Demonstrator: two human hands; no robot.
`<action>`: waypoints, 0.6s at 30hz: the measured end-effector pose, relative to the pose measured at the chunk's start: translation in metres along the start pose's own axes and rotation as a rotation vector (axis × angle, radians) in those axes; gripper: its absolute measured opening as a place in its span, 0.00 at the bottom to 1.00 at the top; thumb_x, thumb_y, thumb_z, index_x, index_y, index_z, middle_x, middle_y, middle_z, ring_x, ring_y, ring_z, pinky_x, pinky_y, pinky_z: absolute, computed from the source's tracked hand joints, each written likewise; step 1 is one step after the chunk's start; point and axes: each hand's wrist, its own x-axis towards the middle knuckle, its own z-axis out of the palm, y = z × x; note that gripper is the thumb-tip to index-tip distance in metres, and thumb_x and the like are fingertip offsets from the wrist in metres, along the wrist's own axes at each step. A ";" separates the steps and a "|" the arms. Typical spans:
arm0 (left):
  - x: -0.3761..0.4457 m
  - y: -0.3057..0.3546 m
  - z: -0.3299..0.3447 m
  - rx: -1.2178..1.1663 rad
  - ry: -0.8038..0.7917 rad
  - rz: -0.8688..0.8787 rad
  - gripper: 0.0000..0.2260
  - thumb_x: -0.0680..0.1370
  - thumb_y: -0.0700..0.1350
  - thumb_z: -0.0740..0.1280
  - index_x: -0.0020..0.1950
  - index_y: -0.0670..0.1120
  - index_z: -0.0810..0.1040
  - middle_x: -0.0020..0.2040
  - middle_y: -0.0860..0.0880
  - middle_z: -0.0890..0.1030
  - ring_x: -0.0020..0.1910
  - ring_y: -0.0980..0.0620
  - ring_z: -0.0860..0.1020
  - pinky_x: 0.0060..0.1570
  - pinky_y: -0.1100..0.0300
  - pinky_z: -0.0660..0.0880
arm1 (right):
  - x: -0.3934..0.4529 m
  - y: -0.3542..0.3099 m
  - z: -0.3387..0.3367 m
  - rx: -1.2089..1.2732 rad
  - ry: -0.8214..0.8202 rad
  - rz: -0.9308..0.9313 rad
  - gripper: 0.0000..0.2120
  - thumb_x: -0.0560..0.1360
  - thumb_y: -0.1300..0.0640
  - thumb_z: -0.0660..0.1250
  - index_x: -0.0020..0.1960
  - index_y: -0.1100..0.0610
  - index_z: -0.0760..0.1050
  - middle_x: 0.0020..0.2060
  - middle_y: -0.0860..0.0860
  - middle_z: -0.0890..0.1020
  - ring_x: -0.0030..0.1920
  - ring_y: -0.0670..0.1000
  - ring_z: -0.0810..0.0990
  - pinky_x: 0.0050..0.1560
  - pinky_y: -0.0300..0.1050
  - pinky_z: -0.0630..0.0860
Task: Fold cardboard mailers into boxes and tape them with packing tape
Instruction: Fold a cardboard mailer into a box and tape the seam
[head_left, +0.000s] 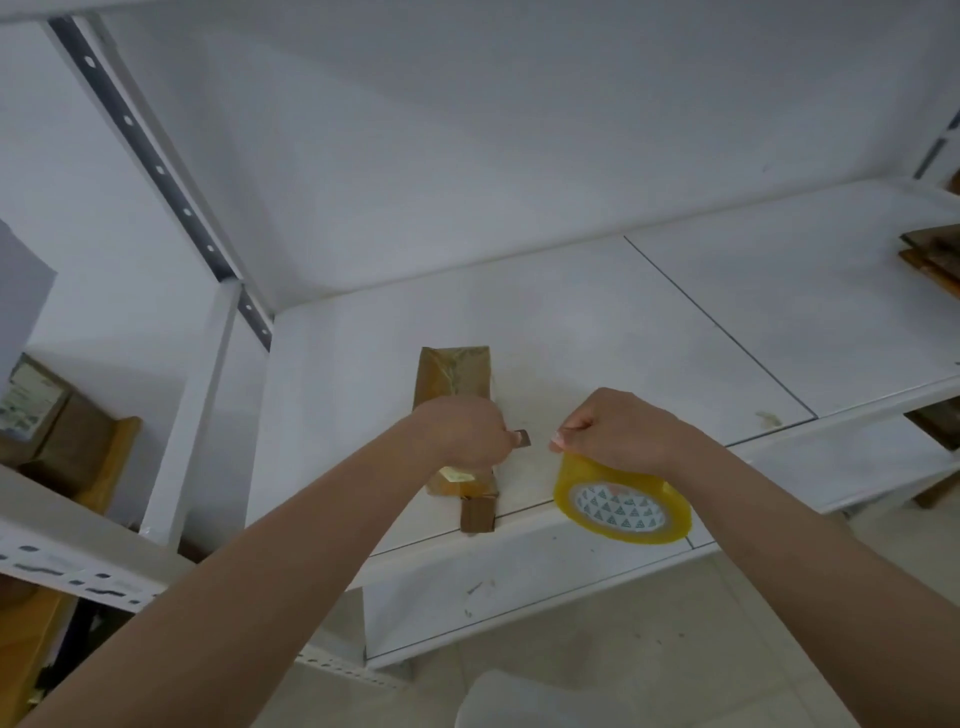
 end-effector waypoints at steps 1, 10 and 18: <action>-0.001 -0.002 -0.001 -0.032 -0.002 0.015 0.23 0.84 0.55 0.51 0.36 0.45 0.72 0.37 0.48 0.75 0.40 0.50 0.74 0.43 0.57 0.69 | -0.002 0.002 -0.003 0.042 0.010 0.015 0.13 0.76 0.47 0.66 0.48 0.54 0.84 0.49 0.51 0.85 0.50 0.50 0.82 0.58 0.52 0.76; -0.004 -0.033 0.013 -0.830 0.264 -0.163 0.13 0.75 0.54 0.71 0.42 0.45 0.75 0.33 0.48 0.77 0.30 0.55 0.76 0.32 0.64 0.72 | -0.009 0.031 -0.016 0.178 0.012 0.159 0.09 0.76 0.50 0.68 0.50 0.53 0.84 0.49 0.54 0.84 0.49 0.54 0.82 0.59 0.54 0.77; 0.003 0.008 0.028 -0.080 0.410 -0.305 0.08 0.74 0.47 0.71 0.43 0.46 0.73 0.43 0.49 0.75 0.40 0.49 0.77 0.33 0.58 0.72 | -0.003 0.026 -0.013 0.172 -0.004 0.101 0.09 0.77 0.50 0.67 0.51 0.50 0.85 0.55 0.50 0.83 0.54 0.52 0.79 0.62 0.52 0.74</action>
